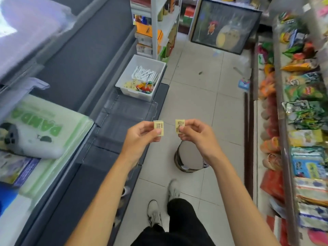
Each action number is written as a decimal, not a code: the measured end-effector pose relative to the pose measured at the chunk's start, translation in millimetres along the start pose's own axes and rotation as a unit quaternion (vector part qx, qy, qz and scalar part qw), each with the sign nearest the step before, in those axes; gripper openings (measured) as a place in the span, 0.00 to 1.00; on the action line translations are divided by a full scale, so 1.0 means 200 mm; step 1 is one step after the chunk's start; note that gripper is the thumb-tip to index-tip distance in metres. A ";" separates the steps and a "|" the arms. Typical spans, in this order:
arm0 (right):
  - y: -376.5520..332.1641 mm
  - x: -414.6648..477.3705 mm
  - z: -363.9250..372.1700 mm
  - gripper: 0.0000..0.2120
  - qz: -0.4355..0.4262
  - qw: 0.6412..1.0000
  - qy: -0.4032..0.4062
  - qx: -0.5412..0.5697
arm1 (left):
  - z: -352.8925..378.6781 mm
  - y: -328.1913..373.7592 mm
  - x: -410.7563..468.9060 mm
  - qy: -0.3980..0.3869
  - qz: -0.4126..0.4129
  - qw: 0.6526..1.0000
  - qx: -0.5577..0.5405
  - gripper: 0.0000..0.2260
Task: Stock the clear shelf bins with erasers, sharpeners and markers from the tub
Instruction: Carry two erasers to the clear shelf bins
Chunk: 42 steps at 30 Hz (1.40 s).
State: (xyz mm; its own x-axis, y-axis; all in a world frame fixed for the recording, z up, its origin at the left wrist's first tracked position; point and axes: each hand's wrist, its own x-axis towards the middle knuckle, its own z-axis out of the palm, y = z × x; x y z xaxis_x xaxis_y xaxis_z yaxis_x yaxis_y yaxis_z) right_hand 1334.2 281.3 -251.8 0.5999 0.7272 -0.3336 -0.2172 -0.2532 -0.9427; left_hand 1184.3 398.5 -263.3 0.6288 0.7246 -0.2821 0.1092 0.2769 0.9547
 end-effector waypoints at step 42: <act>-0.47 2.30 0.47 0.02 0.076 0.956 -0.258 -0.114 | -0.31 0.23 1.77 0.287 -0.057 0.953 -0.081 0.07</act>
State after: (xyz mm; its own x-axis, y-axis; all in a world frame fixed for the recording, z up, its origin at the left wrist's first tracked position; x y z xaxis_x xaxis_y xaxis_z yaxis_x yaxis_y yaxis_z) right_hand 1557.3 699.9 -316.1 0.1021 0.8740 -0.4750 -0.0638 -0.4708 -0.8799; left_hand 1363.0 707.0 -325.8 0.0899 0.8969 -0.4331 0.0013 0.4348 0.9005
